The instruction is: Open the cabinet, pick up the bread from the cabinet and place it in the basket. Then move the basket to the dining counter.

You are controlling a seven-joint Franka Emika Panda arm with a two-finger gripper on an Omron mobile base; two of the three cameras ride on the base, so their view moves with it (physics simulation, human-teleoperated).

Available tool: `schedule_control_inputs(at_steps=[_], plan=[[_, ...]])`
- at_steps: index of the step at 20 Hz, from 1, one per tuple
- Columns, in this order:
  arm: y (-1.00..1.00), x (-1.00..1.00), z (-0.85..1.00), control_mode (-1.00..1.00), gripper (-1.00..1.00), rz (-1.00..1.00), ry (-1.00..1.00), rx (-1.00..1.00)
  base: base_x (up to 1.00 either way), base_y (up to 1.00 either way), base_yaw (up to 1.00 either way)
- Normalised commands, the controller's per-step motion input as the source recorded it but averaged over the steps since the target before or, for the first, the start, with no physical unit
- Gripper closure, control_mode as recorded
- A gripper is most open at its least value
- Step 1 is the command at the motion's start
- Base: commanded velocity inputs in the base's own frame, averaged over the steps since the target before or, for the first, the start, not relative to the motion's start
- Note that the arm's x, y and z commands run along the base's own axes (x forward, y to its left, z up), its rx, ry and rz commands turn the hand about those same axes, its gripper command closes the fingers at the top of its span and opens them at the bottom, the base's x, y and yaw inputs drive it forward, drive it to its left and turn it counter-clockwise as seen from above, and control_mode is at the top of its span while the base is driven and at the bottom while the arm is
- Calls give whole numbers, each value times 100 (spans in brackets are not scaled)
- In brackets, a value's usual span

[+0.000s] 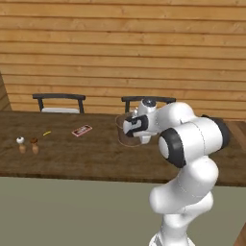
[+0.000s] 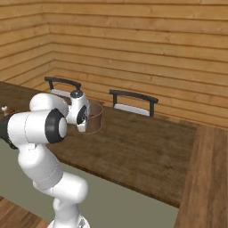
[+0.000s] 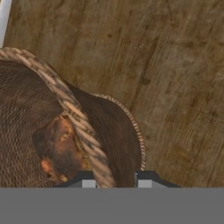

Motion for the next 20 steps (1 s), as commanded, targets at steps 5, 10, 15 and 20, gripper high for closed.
schedule_control_inputs(at_steps=[5, 10, 15, 20], plan=[[0, -10, -28, -100, -100, 0, 0, 0, 0, 0, 0], [0, 0, 39, -100, -100, 2, -3, 0, 0, 0, 0], [0, -40, 93, -100, -100, 15, -17, 0, 0, 0, 0], [-13, -100, 74, -100, -100, 34, -8, -7, 0, 0, 0]])
